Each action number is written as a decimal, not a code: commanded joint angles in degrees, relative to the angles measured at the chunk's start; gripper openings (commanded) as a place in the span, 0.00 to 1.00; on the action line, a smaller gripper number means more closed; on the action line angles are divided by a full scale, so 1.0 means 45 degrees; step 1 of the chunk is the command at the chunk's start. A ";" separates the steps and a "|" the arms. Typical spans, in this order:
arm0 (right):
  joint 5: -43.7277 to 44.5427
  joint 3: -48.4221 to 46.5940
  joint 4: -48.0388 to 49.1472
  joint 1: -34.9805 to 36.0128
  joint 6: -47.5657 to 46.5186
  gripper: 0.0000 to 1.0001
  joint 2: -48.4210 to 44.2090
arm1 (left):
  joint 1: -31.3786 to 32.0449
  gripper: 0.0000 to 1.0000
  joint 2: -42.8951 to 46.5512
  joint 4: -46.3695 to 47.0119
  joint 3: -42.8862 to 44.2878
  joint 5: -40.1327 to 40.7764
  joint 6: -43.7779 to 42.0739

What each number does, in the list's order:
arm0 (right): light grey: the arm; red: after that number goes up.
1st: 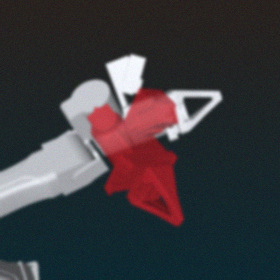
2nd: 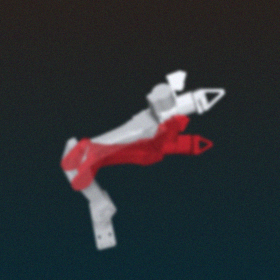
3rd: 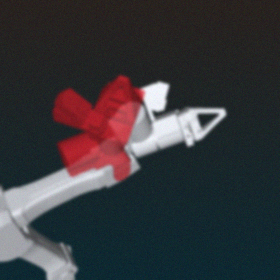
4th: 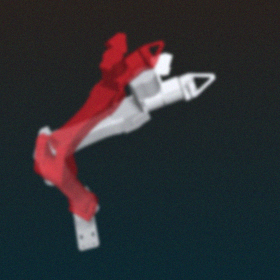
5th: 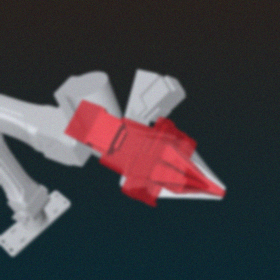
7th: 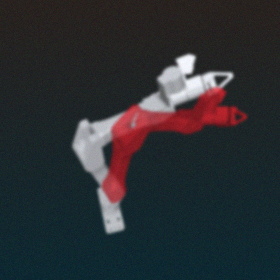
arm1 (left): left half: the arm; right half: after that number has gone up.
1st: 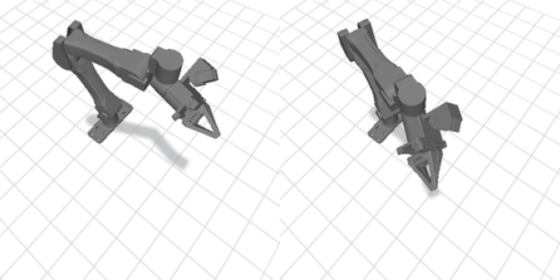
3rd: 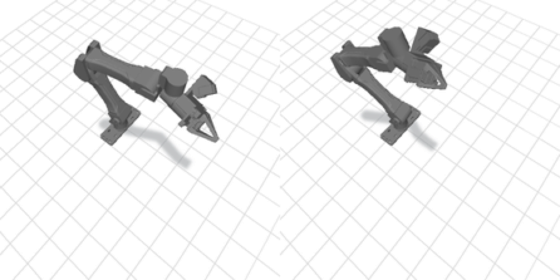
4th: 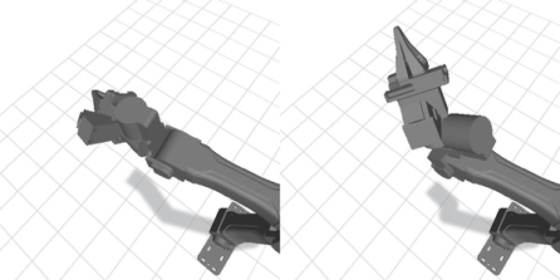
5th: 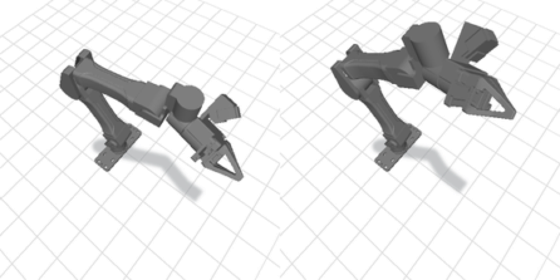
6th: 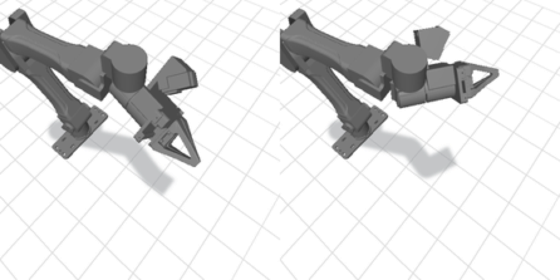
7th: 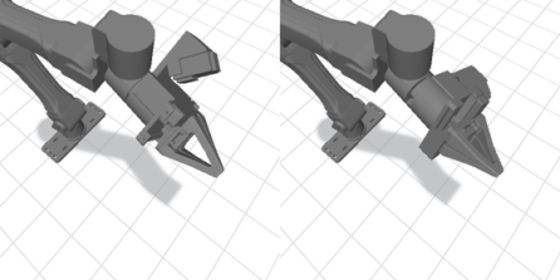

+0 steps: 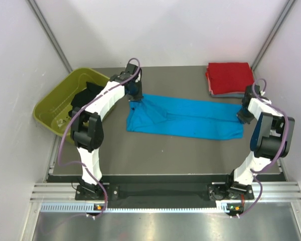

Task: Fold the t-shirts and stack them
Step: Fold the tshirt

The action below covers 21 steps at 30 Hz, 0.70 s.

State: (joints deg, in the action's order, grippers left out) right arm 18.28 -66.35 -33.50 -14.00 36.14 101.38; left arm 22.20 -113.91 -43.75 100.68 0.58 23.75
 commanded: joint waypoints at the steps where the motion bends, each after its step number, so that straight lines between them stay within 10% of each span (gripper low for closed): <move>1: 0.0507 0.0094 -0.0193 -0.0053 -0.0258 0.00 -0.1160 | -0.0030 0.00 0.1151 0.0034 -0.0186 -0.0461 0.0230; 21: 0.0878 0.1890 -0.1111 -0.0112 -0.0570 0.00 -0.4285 | -0.0011 0.00 0.3788 0.0053 -0.2353 -0.0246 0.0230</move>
State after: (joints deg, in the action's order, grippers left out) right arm 20.01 -59.37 -36.95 -14.06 34.48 86.56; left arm 22.22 -101.36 -44.12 91.83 -0.62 24.14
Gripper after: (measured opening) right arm 0.010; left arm 0.011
